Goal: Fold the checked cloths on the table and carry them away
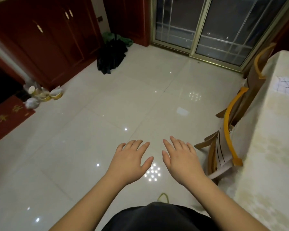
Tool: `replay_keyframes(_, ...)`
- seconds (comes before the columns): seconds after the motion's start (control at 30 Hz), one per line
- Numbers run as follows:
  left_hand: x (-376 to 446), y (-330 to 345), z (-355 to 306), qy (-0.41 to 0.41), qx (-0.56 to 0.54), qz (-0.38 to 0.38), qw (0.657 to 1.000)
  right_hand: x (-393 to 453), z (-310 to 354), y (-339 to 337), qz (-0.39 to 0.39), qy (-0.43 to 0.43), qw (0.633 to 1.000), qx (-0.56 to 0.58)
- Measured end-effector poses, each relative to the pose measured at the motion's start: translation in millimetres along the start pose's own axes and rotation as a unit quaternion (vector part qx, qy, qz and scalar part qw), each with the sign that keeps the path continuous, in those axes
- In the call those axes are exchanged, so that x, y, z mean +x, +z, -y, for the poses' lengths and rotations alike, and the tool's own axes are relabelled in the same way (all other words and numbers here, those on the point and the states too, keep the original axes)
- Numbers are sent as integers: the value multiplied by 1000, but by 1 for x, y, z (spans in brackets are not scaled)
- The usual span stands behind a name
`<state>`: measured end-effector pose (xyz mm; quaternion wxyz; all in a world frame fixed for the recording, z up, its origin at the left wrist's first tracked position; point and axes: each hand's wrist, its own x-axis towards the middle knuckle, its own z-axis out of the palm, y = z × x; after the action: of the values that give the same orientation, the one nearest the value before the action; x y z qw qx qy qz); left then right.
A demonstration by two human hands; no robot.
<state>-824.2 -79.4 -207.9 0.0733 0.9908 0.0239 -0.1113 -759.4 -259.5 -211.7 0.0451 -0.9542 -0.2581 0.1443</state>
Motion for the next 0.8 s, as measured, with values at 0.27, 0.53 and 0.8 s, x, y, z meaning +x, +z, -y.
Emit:
replay_keyframes(0.27, 140, -37, 4, 35, 10, -16, 999, 114, -55, -50, -11, 36, 999, 2)
replay_keyframes(0.53, 264, -65, 50, 93, 13, -16, 995, 221, -60, -75, -11, 88, 996, 17)
replay_keyframes(0.8, 384, -101, 113, 162, 47, -20, 985, 333, -48, -105, -19, 150, 988, 40)
